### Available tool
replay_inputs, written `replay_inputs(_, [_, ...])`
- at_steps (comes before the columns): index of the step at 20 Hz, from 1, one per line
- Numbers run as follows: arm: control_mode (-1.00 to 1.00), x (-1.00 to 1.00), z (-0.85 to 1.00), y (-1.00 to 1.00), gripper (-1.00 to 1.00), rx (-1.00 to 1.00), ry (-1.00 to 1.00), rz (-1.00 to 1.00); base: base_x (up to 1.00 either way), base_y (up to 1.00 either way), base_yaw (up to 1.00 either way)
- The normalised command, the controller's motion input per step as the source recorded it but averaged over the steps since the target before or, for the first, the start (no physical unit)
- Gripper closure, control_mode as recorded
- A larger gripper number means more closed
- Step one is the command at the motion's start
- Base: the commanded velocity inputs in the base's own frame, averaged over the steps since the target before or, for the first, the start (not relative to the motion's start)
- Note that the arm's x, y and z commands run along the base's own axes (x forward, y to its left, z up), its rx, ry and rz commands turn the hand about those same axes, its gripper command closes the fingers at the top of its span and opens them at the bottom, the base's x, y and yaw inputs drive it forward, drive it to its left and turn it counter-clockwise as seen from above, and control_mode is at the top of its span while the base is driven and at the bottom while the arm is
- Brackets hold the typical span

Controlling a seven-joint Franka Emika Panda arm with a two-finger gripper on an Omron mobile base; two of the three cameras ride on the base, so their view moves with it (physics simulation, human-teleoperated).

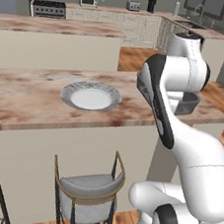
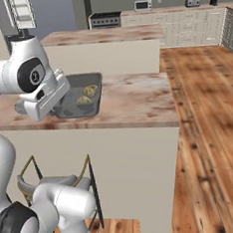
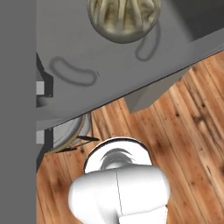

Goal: Place two dumplings into each of the tupperware containers and then place the containers in the fridge.

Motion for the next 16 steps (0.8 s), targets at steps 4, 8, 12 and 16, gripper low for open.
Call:
replay_inputs(4, [-1.0, -0.03, 0.0, 0.05, 1.0, 0.0, 0.06, -0.03, 0.0, 0.0, 0.0])
replay_inputs(8, [-1.0, 0.0, -0.01, 0.0, 1.0, 0.03, 0.02, 0.0, 0.0, 0.0, 0.0])
replay_inputs(12, [-1.0, 0.0, -0.04, 0.0, 1.0, 0.04, 0.02, 0.0, 0.0, 0.0, 0.0])
replay_inputs(16, [-1.0, 0.0, 0.0, 0.0, 1.0, 0.03, 0.0, 0.0, 0.0, 0.0, 0.0])
